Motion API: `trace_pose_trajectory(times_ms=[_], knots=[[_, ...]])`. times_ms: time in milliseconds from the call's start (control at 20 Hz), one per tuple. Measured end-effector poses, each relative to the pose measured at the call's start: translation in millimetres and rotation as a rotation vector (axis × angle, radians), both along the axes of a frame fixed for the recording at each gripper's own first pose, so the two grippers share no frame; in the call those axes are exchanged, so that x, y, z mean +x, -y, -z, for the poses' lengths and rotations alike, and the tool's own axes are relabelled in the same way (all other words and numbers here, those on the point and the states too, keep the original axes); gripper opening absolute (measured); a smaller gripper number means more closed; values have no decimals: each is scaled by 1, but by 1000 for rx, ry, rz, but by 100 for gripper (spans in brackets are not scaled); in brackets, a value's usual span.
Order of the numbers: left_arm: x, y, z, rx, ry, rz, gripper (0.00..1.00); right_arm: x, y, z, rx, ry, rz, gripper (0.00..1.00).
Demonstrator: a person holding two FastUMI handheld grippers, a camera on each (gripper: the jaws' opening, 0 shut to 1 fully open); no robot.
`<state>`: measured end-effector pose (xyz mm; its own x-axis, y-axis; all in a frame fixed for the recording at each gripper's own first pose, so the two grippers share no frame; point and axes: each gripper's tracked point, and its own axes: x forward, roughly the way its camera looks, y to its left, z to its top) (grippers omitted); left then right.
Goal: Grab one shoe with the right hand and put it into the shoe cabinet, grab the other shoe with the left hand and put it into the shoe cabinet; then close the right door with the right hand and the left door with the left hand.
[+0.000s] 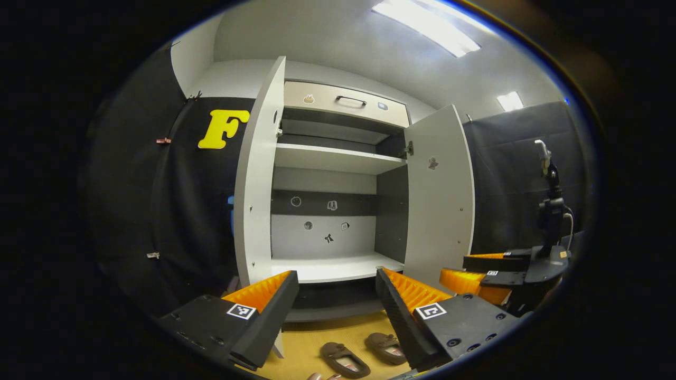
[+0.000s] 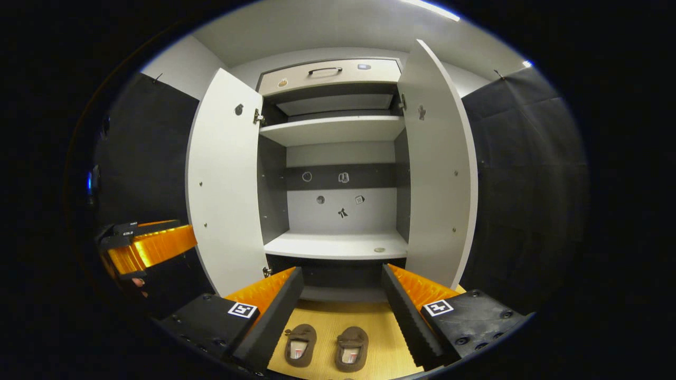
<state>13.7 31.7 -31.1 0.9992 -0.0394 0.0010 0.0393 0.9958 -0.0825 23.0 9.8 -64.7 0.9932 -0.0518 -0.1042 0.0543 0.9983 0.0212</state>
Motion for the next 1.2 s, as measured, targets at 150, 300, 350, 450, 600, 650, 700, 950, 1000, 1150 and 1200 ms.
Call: trace_pose_trajectory(times_ms=[150, 300, 350, 450, 600, 650, 700, 950, 1000, 1150, 1200], knots=[[5, -8, 6, -21, 15, 0, 94, 9, -4, 39, 21, -68, -6, 98], [18, -16, 15, -3, 27, -8, 94, 19, -6, 82, 48, -132, -5, 98], [24, -17, 19, 8, 18, -3, 94, 20, -7, 99, 55, -162, -7, 98], [36, -19, 36, 38, -18, -2, 94, 24, -10, 133, 69, -212, -20, 98], [47, -16, 53, 61, -24, 1, 94, 27, -14, 184, 83, -289, -34, 96], [50, -14, 59, 66, -24, 6, 94, 27, -15, 199, 93, -318, -38, 96], [52, -11, 67, 72, -28, 12, 94, 28, -16, 216, 102, -345, -40, 97], [60, -1, 99, 61, -54, 13, 95, 25, -11, 296, 192, -481, -17, 96], [60, 0, 105, 55, -59, 11, 95, 24, -8, 314, 196, -508, -8, 94], [62, -1, 127, 54, -88, -8, 94, 24, -2, 352, 178, -563, -6, 90], [62, -1, 134, 56, -100, -16, 94, 26, -2, 361, 176, -572, -7, 89]])
